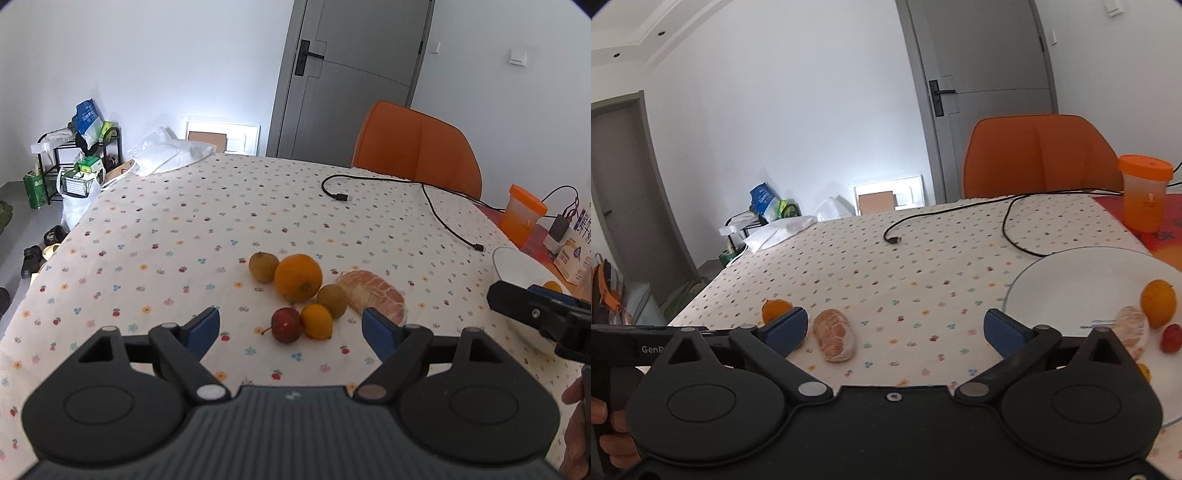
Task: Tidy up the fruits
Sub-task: 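Move both open tools back toward the remaining fruit, then grasp a small brown fruit with the right tool while the left grasps a red plum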
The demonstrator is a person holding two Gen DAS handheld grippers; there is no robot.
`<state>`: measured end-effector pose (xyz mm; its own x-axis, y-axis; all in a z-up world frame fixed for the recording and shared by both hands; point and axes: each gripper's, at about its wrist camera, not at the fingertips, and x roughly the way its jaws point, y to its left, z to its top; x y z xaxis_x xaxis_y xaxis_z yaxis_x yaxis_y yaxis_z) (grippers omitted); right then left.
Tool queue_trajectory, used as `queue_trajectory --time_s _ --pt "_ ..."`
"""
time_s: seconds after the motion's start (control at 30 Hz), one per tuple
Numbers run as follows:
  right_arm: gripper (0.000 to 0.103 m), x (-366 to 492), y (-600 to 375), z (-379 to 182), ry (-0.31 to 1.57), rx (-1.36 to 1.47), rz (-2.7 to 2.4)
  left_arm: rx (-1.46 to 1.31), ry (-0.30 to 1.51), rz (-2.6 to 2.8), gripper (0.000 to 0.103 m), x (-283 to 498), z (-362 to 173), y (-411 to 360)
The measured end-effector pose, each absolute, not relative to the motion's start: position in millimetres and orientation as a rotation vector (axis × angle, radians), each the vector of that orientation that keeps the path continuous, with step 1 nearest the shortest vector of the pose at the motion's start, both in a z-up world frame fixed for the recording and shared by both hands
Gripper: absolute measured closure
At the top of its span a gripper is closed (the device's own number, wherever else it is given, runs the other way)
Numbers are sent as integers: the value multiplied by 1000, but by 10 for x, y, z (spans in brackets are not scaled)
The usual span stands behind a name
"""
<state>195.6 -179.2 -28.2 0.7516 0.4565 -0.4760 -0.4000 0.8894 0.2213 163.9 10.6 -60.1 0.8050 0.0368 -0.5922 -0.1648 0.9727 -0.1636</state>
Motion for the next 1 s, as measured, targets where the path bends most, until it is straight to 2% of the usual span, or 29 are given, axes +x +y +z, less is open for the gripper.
queue_trajectory --time_s 0.1,0.2,0.33,0.37,0.53,0.57,0.8,1.0 --pt "0 1948 -1727 -291 549 105 485 -223 624 110 25 1635 -628 155" --pt "7 1941 -1645 -290 552 92 510 -226 622 103 33 1641 -649 190" --pt "23 1929 -1516 -283 552 69 534 -255 636 91 47 1667 -698 238" --pt "28 1927 -1493 -285 550 64 539 -261 640 89 49 1676 -713 249" --pt "39 1955 -1341 -298 564 50 572 -276 644 75 55 1717 -761 282" --pt "41 1957 -1314 -304 570 50 581 -279 649 72 57 1729 -775 288" --pt "42 1990 -1135 -342 593 33 620 -317 663 47 86 1755 -839 355" --pt "50 2029 -997 -393 616 21 653 -327 652 54 86 1701 -808 434"
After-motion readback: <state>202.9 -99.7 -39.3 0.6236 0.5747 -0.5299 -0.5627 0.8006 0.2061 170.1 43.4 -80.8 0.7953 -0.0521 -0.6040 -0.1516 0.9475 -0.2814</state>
